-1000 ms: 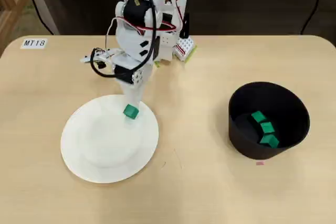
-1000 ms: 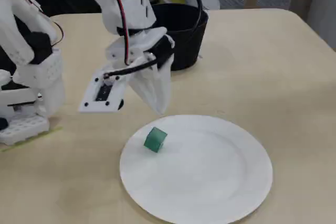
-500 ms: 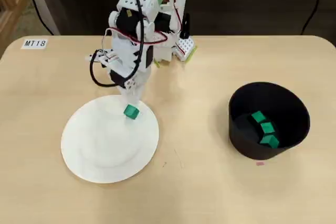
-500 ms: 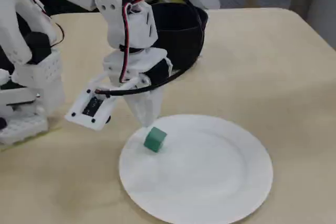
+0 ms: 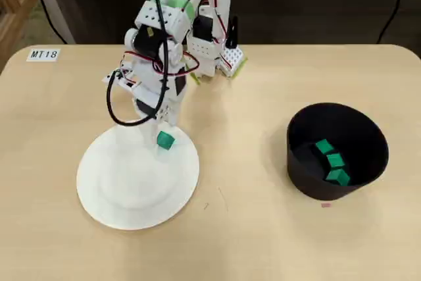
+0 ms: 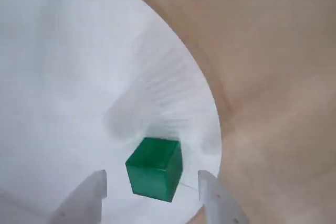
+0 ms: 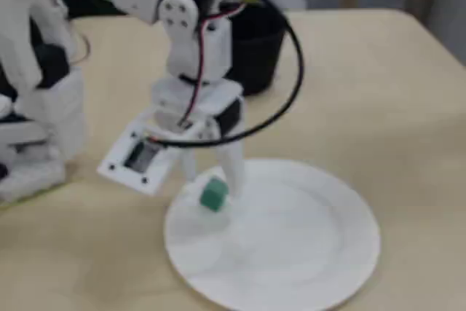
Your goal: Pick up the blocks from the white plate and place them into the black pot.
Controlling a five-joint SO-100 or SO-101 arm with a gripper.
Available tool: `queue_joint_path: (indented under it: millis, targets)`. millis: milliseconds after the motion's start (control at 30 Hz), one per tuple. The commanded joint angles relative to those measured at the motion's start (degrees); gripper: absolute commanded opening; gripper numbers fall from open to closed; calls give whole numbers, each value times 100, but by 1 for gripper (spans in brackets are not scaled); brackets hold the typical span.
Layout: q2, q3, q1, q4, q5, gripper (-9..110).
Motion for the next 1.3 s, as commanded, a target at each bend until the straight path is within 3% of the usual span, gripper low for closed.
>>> queue_joint_path:
  millis: [0,400,700,833,1267]
  targets:
    - [-167,-475,-18,62,-53,26]
    - [-896,-888,-53,105,-79,23]
    - [-1195,-1204,-79,97,79,-2]
    - [-1151,-1292,-79,9,0,-2]
    - [1397,-1213,-650,-2303,88,-2]
